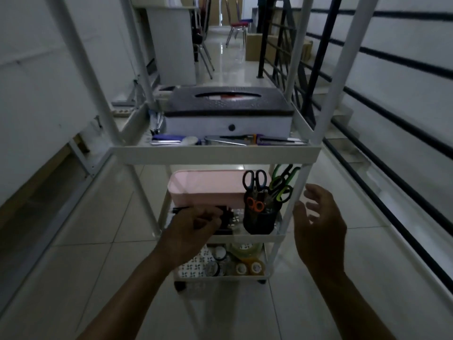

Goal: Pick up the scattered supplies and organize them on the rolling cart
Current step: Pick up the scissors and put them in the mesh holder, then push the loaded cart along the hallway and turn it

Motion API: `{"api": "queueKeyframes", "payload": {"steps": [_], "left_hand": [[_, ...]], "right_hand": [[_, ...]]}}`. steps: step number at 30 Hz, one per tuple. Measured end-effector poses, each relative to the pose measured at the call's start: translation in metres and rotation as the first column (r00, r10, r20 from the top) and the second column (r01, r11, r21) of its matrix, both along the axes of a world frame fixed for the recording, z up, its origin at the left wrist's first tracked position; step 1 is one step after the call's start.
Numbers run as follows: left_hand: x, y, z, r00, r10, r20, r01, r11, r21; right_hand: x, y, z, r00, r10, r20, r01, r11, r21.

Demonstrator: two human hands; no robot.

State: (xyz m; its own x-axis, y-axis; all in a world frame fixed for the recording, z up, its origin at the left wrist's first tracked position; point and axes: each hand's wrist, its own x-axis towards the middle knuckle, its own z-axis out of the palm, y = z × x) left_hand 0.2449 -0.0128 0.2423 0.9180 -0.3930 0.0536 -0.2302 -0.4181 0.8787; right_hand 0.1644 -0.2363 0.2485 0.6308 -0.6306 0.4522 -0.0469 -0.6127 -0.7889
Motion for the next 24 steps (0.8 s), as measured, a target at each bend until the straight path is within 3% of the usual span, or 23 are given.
{"api": "queueKeyframes", "payload": {"steps": [3, 7, 11, 15, 21, 24], "left_hand": [[-0.005, 0.046, 0.037, 1.0, -0.016, 0.017, 0.015, 0.998, 0.067], [-0.009, 0.1, 0.079, 0.989, 0.097, 0.109, -0.108, 0.989, 0.101], [-0.017, 0.127, 0.107, 0.925, 0.26, 0.278, -0.268, 0.963, -0.008], [-0.03, 0.13, 0.131, 0.917, 0.328, 0.226, -0.293, 0.94, -0.175], [-0.04, 0.129, 0.142, 0.896, 0.371, 0.244, -0.352, 0.929, -0.118], [-0.038, 0.118, 0.151, 0.895, 0.385, 0.227, -0.372, 0.923, -0.098]], "right_hand": [[-0.001, 0.005, 0.044, 0.997, -0.042, 0.068, 0.041, 0.999, 0.013], [-0.008, 0.02, 0.097, 0.985, -0.112, 0.131, 0.088, 0.981, 0.174], [-0.032, 0.047, 0.129, 0.985, -0.113, 0.129, 0.092, 0.984, 0.154], [-0.049, 0.062, 0.136, 0.999, -0.031, 0.033, 0.024, 0.981, 0.193], [-0.063, 0.053, 0.122, 1.0, -0.004, 0.029, -0.007, 0.94, 0.342], [-0.073, 0.035, 0.122, 0.999, 0.043, -0.009, -0.037, 0.944, 0.329]]}}
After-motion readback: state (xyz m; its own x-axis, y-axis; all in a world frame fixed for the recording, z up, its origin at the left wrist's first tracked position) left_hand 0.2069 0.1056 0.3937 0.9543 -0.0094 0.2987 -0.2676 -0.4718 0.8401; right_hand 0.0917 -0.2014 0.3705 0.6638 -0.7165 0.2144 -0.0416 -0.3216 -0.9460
